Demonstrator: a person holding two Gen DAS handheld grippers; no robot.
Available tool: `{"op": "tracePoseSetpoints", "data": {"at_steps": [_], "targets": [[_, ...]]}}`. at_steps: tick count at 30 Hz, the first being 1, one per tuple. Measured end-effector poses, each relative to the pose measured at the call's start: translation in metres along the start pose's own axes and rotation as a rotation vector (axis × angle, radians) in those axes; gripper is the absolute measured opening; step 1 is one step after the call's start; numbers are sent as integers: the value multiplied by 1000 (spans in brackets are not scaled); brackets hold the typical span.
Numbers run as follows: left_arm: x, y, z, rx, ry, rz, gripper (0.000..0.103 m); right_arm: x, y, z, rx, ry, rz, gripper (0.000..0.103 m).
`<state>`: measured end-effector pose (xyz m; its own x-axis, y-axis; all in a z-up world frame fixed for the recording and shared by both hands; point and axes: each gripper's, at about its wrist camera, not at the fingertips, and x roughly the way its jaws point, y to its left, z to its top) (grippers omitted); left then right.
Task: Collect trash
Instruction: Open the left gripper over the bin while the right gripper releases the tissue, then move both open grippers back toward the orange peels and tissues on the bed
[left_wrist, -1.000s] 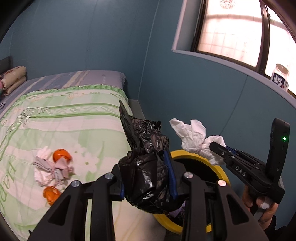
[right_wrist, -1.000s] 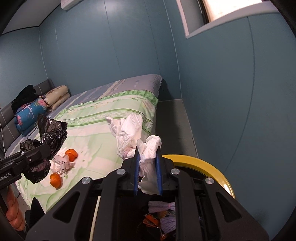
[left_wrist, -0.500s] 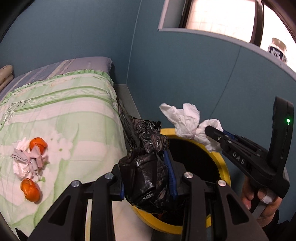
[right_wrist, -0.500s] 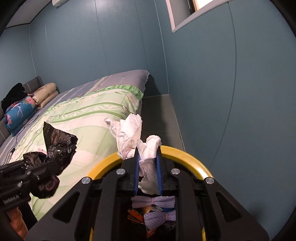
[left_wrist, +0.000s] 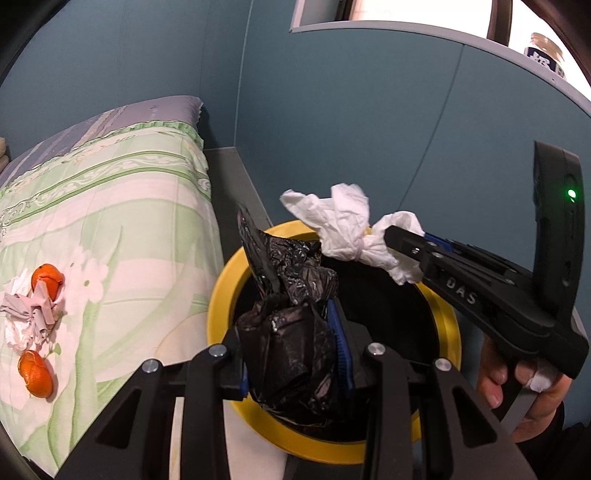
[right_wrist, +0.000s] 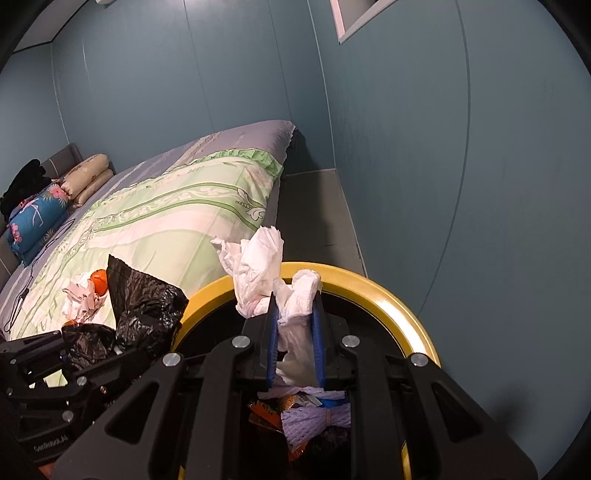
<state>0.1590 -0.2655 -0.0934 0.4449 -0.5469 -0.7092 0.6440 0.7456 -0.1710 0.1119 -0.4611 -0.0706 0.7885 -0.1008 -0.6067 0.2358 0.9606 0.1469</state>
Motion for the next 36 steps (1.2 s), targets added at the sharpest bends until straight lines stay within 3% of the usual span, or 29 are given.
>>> {"op": "tracePoseSetpoints", "data": {"at_steps": [7, 8, 9, 11, 16, 20, 22, 26, 33, 36], "targets": [[3, -4, 0, 9, 16, -22, 34, 3, -8, -1, 24, 18, 15, 16], [3, -3, -1, 8, 18, -26, 36, 3, -9, -1, 26, 19, 14, 21], [5, -1, 2, 8, 17, -25, 39, 3, -9, -1, 32, 19, 14, 30], [3, -1, 1, 7, 12, -25, 44, 3, -13, 0, 53, 15, 21, 37], [1, 5, 5, 3, -7, -14, 66, 0, -15, 3, 64, 5, 13, 37], [-6, 13, 6, -8, -33, 10, 75, -4, -14, 3, 69, -4, 12, 38], [-9, 17, 6, -17, -46, 22, 83, -4, -15, 4, 74, -6, 19, 43], [-20, 28, 7, -41, -77, 59, 87, -5, -10, 7, 58, -7, 41, 44], [-47, 48, 3, -85, -124, 114, 91, -16, 3, 16, 47, -46, 51, 73], [-59, 62, 0, -99, -144, 140, 92, -18, 9, 22, 43, -61, 56, 77]]}}
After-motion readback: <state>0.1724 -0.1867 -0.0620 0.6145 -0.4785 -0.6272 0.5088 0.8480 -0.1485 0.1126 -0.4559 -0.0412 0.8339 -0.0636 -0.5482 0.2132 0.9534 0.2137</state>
